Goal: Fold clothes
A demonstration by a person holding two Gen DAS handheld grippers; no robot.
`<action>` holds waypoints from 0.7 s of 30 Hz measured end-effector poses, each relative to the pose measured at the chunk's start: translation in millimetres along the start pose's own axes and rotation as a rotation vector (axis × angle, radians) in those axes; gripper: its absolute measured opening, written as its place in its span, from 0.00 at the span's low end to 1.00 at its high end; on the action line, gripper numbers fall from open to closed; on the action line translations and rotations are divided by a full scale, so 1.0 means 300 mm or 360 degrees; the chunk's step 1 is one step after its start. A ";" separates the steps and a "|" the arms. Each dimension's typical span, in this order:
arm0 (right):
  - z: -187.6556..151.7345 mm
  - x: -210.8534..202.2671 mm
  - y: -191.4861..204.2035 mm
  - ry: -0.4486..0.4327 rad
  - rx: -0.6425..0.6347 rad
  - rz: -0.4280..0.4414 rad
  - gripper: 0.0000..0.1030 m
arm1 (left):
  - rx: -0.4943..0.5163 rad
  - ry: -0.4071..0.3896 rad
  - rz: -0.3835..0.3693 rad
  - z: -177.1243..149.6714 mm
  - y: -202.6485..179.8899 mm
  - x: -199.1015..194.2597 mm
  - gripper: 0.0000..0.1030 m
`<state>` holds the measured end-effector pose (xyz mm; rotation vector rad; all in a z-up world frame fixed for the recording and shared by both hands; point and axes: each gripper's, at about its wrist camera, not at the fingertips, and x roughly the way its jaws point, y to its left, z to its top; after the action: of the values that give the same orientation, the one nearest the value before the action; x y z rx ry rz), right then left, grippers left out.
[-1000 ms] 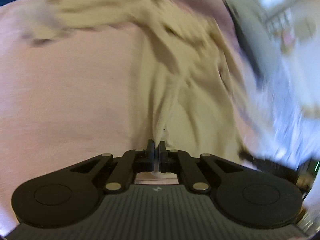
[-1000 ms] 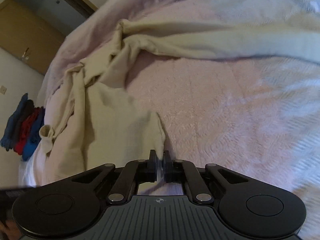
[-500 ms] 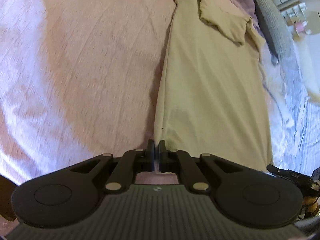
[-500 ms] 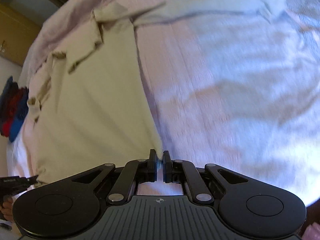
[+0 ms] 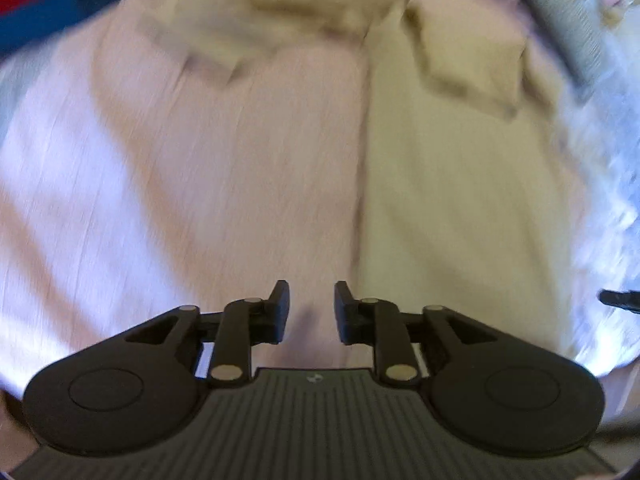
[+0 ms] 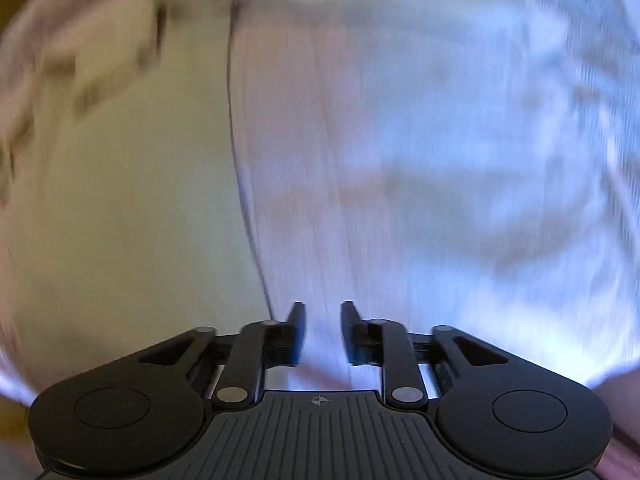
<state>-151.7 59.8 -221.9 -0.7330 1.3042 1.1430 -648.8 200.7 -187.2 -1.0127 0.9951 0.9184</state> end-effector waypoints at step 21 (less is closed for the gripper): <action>0.806 0.487 0.388 -0.0072 -0.0241 0.0928 0.08 | -0.0027 -0.0164 -0.0491 0.752 -0.311 0.540 0.02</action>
<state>-191.0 352.5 -300.3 -0.4345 1.4482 1.7278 -466.4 413.9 -271.3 -1.0865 0.7208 0.7157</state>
